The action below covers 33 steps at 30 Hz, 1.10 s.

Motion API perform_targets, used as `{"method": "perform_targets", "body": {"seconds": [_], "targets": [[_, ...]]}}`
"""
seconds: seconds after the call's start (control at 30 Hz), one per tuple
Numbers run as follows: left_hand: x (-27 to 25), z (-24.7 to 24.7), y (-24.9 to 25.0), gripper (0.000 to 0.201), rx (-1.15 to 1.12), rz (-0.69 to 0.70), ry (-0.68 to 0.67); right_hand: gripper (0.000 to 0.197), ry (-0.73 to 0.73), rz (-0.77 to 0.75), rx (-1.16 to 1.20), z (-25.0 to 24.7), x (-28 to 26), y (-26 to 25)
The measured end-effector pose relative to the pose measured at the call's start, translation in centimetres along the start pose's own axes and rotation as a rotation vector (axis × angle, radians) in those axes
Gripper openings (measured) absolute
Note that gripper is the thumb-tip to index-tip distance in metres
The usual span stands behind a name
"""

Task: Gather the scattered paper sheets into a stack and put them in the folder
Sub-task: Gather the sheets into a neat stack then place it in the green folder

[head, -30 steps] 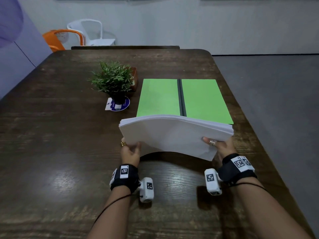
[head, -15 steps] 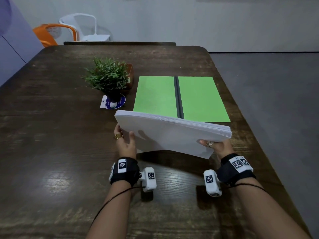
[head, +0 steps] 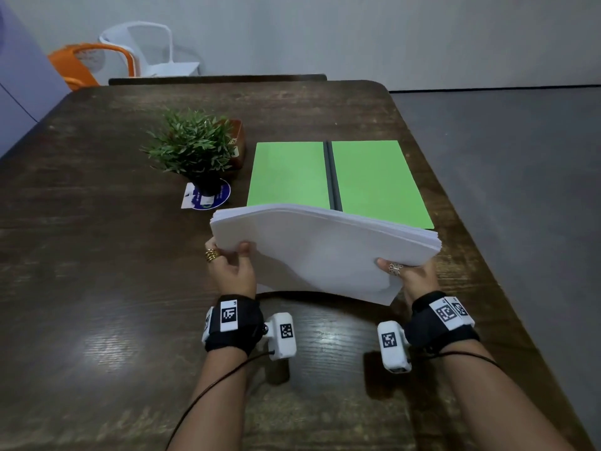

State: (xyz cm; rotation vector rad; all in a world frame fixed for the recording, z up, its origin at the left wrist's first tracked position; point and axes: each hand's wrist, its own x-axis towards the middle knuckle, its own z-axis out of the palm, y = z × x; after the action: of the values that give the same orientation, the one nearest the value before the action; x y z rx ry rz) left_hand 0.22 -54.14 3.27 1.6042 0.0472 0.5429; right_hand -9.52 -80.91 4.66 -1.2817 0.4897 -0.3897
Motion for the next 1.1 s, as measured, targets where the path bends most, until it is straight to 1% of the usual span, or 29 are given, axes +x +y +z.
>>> {"method": "perform_targets", "body": {"seconds": [0.07, 0.1, 0.17, 0.2, 0.27, 0.3, 0.33, 0.37, 0.4, 0.43, 0.47, 0.5, 0.57, 0.63, 0.67, 0.7, 0.73, 0.77, 0.83, 0.87, 0.93, 0.97, 1.0, 1.03, 1.07, 1.1], "targets": [[0.8, -0.1, 2.7, 0.029, -0.02, 0.087, -0.017, 0.05, 0.025, 0.028, 0.072, 0.2, 0.0, 0.1], [1.2, -0.1, 4.4, 0.028, 0.004, 0.174, -0.028, 0.05, 0.031, 0.05, 0.109, 0.3, -0.1, 0.2], [2.0, 0.0, 8.4, 0.024, 0.123, 0.394, -0.047, 0.052, 0.066, 0.122, 0.157, 0.7, -0.1, 0.6], [2.3, 0.1, 10.3, 0.023, 0.174, 0.504, -0.064, 0.049, 0.097, 0.155, 0.157, 1.0, -0.1, 0.8], [2.6, 1.0, 13.7, 0.016, 0.274, 0.746, -0.107, 0.043, 0.145, 0.17, 0.108, 1.5, 0.0, 1.2], [2.5, 1.4, 14.8, 0.012, 0.349, 0.858, -0.117, 0.05, 0.147, 0.179, 0.091, 1.7, 0.0, 1.2], [2.2, 1.9, 15.9, 0.012, 0.426, 0.934, -0.118, 0.067, 0.146, 0.213, 0.085, 1.9, 0.1, 1.4], [2.1, 2.2, 16.6, 0.013, 0.486, 0.985, -0.121, 0.088, 0.15, 0.258, 0.07, 1.9, 0.1, 1.3], [2.0, 2.5, 17.4, 0.012, 0.529, 1.022, -0.13, 0.104, 0.171, 0.284, 0.015, 2.0, -0.1, 1.0], [2.0, 2.6, 17.8, 0.012, 0.57, 1.055, -0.14, 0.113, 0.206, 0.274, -0.079, 2.0, -0.3, 0.6], [2.0, 2.6, 18.1, 0.014, 0.612, 1.081, -0.153, 0.119, 0.237, 0.233, -0.186, 2.1, -0.6, 0.2], [2.1, 2.7, 18.3, 0.017, 0.648, 1.106, -0.171, 0.124, 0.242, 0.156, -0.282, 2.4, -1.0, -0.5], [2.2, 2.8, 18.4, 0.021, 0.697, 1.158, -0.199, 0.129, 0.181, -0.084, -0.453, 3.4, -2.1, -2.2], [1.8, 3.1, 18.2, 0.025, 0.717, 1.192, -0.231, 0.122, 0.068, -0.297, -0.522, 4.9, -2.8, -4.3], [1.5, 3.2, 18.0, 0.027, 0.718, 1.206, -0.251, 0.116, 0.02, -0.372, -0.52, 5.8, -3.1, -5.4], [1.2, 3.3, 17.8, 0.029, 0.713, 1.219, -0.27, 0.109, -0.017, -0.412, -0.499, 6.6, -3.2, -6.3], [0.9, 3.4, 17.6, 0.03, 0.708, 1.228, -0.293, 0.101, -0.055, -0.418, -0.446, 7.3, -3.4, -7.2], [0.6, 3.5, 17.4, 0.031, 0.701, 1.232, -0.32, 0.09, -0.097, -0.386, -0.348, 7.8, -3.5, -7.9], [0.1, 3.5, 17.0, 0.029, 0.68, 1.223, -0.371, 0.063, -0.168, -0.321, -0.136, 8.3, -3.7, -8.3], [-0.2, 3.6, 16.9, 0.027, 0.674, 1.219, -0.387, 0.052, -0.163, -0.329, -0.128, 8.3, -3.8, -8.3], [-0.5, 4.0, 16.7, 0.025, 0.67, 1.224, -0.391, 0.037, -0.143, -0.326, -0.119, 8.1, -3.7, -7.7], [-0.6, 4.1, 16.7, 0.028, 0.664, 1.222, -0.353, 0.032, -0.137, -0.293, -0.08, 7.8, -3.6, -7.4], [-0.4, 3.9, 16.7, 0.037, 0.65, 1.197, -0.285, 0.03, -0.13, -0.271, -0.054, 7.5, -3.3, -7.2], [0.0, 3.5, 16.5, 0.05, 0.629, 1.143, -0.193, 0.03, -0.119, -0.25, -0.04, 7.3, -3.0, -6.9], [0.6, 2.7, 16.1, 0.067, 0.603, 1.054, -0.096, 0.03, -0.118, -0.232, -0.042, 6.9, -2.8, -6.8], [1.4, 1.9, 15.2, 0.085, 0.553, 0.925, -0.016, 0.029, -0.114, -0.218, -0.044, 6.5, -2.7, -6.8]]}}
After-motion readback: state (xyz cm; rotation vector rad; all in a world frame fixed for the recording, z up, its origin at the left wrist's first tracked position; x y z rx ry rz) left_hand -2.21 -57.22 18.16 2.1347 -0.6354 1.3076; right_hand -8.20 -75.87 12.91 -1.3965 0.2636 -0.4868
